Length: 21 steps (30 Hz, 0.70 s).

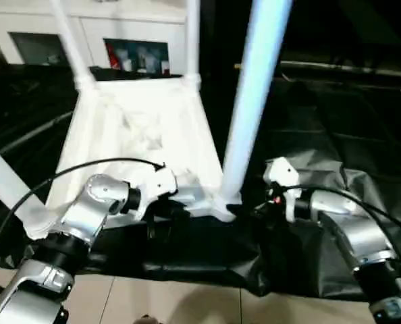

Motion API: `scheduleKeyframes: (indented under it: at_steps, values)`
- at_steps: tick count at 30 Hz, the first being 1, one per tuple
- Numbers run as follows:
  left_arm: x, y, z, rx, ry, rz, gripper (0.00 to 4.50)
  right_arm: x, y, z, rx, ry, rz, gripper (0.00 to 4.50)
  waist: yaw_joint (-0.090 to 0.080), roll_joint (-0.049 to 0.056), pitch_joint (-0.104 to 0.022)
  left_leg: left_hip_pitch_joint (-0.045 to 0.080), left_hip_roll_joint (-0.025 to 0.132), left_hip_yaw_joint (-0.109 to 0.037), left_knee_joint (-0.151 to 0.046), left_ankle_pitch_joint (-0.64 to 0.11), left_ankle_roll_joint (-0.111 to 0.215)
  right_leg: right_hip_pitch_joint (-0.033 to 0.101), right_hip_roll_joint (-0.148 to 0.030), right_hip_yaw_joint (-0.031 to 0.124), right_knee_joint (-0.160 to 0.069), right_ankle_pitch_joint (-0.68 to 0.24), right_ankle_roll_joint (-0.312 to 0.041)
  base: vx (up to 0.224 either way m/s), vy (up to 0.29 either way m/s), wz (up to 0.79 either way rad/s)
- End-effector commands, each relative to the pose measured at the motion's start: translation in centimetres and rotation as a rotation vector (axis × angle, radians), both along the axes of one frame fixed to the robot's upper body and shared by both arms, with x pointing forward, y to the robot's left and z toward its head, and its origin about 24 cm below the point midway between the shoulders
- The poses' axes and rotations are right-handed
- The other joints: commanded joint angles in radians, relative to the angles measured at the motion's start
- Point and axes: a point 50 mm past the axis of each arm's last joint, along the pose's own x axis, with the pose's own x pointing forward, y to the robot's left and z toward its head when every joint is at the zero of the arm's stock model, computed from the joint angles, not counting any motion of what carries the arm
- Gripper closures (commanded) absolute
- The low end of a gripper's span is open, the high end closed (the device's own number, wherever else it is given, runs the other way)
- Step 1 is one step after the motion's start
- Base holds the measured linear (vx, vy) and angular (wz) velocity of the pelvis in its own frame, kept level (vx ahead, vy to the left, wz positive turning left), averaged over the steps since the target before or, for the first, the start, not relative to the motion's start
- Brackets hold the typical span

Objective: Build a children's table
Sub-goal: Rotate leg to tighten

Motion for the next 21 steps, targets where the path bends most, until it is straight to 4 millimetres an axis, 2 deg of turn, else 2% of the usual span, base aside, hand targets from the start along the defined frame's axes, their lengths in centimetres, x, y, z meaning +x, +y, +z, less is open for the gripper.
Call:
scheduleKeyframes:
  at_steps: [1,4,8,9,18,21]
  values:
    - [0.0,-1.3,1.0,-0.059,-0.034,-0.065,4.50,0.2,0.2,0.4,-0.010,-0.018,0.020,0.05,-0.004,-0.015,-0.068,0.002,0.025,0.000,-0.068,-0.204,0.053,0.051,-0.057,0.051,-0.059,-0.327,-0.174,0.000,0.000,0.00]
    - [-0.1,-1.3,1.1,-0.058,-0.030,-0.061,4.50,0.1,0.5,0.0,-0.019,-0.010,0.042,0.05,-0.003,-0.016,-0.067,0.001,0.024,0.000,-0.068,-0.201,0.050,0.052,-0.058,0.051,-0.060,-0.338,-0.164,0.000,0.000,0.00]
    - [-0.1,-1.3,1.1,-0.054,-0.029,-0.057,4.50,0.1,0.7,-0.1,-0.009,-0.002,0.042,0.05,-0.003,-0.015,-0.069,0.000,0.025,0.000,-0.067,-0.190,0.052,0.053,-0.057,0.051,-0.056,-0.313,-0.172,0.000,0.000,0.00]
    - [-0.1,-1.3,1.1,-0.051,-0.029,-0.056,4.50,0.2,0.8,-0.1,-0.006,0.003,0.041,0.31,-0.003,-0.015,-0.069,0.000,0.024,0.000,-0.067,-0.186,0.053,0.053,-0.057,0.051,-0.055,-0.305,-0.175,0.000,0.000,0.00]
    - [0.0,-1.3,1.0,-0.044,-0.024,-0.050,4.50,0.4,1.0,-0.5,-0.007,0.014,0.035,1.03,-0.003,-0.015,-0.070,0.001,0.024,0.001,-0.065,-0.179,0.053,0.054,-0.056,0.051,-0.053,-0.285,-0.186,0.000,0.000,0.00]
    - [-0.1,-1.2,1.0,-0.040,-0.021,-0.048,4.50,0.4,1.1,-0.7,-0.017,0.016,0.045,1.26,-0.002,-0.014,-0.070,0.001,0.023,0.001,-0.065,-0.181,0.053,0.054,-0.057,0.051,-0.054,-0.300,-0.179,0.000,0.000,0.00]
